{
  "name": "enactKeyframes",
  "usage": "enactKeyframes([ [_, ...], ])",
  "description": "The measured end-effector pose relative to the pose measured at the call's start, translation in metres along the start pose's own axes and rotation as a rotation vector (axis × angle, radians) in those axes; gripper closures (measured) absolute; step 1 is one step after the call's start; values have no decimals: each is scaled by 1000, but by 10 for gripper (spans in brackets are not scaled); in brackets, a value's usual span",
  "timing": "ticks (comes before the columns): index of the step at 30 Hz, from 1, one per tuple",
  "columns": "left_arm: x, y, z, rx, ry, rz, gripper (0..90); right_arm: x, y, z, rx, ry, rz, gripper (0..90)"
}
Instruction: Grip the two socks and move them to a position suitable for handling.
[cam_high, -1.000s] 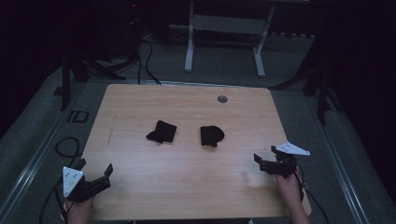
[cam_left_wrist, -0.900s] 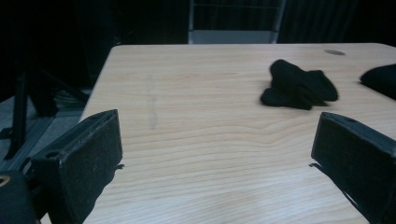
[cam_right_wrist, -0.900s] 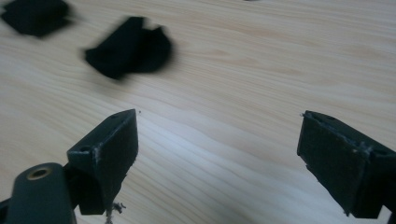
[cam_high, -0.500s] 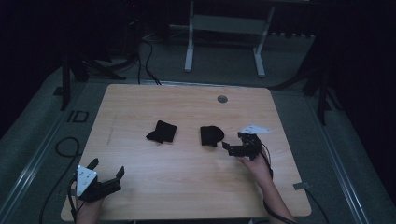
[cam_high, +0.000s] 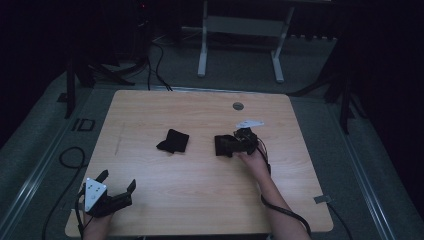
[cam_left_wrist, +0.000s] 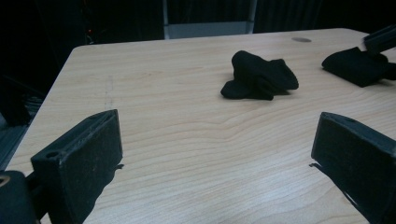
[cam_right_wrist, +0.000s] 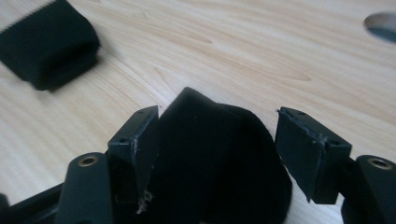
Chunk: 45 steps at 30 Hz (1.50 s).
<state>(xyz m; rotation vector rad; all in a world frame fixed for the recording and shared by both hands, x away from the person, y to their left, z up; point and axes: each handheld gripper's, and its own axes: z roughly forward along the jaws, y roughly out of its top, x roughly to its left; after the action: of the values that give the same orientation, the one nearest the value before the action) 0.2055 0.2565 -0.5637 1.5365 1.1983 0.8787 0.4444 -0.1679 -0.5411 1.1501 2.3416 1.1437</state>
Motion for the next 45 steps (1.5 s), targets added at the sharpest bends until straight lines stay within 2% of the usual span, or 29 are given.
enactKeyframes([
  [2, 0, 0, 0, -3, -1, -1, 23, 0, -1, 7, 23, 0, 5, 370],
  [5, 0, 0, 0, -2, -3, -4, 23, 3, -6, 14, 71, -6, -28, 494],
  [6, 0, 0, 0, -2, -3, -5, 23, 4, -8, 15, 79, 13, -24, 559],
  [9, -1, 0, -1, 0, -5, -4, 23, 9, -12, 15, 70, 26, -14, 698],
  [11, -3, 0, -1, -2, -8, -6, 23, 16, -13, 15, 64, 0, -40, 760],
  [12, -3, 0, -1, -2, -8, -1, 23, 17, -12, 15, 64, -8, -36, 790],
  [16, -5, 1, -1, -4, -12, 5, 23, 21, -10, 9, 53, -25, -12, 839],
  [24, -6, 1, -1, -5, -14, 4, 23, 27, -10, -32, -22, -15, 28, 843],
  [27, -6, 2, -1, -6, -12, 1, 23, 31, -12, -49, -40, -16, 26, 844],
  [29, -6, 2, -1, -5, -15, 0, 23, 34, -13, -55, -42, -16, 18, 843],
  [31, -6, 1, -1, -4, -15, 0, 23, 39, -15, -72, -58, -17, 3, 844],
  [36, -7, 1, 0, -1, -17, -1, 23, 43, -15, -105, -103, -19, 15, 843],
  [38, -7, 2, -1, -2, -17, 3, 23, 47, -17, -118, -111, -23, 2, 843],
  [40, -7, 2, -1, -3, -17, 2, 23, 51, -20, -131, -121, -9, -8, 843],
  [41, -7, 2, -1, -3, -19, 2, 23, 55, -23, -140, -128, -18, -19, 842],
  [43, -8, 2, -1, -3, -19, 0, 23, 59, -26, -151, -139, 6, -17, 842],
  [45, -9, 2, 0, -2, -26, 1, 23, 68, -32, -161, -145, 1, -16, 842],
])
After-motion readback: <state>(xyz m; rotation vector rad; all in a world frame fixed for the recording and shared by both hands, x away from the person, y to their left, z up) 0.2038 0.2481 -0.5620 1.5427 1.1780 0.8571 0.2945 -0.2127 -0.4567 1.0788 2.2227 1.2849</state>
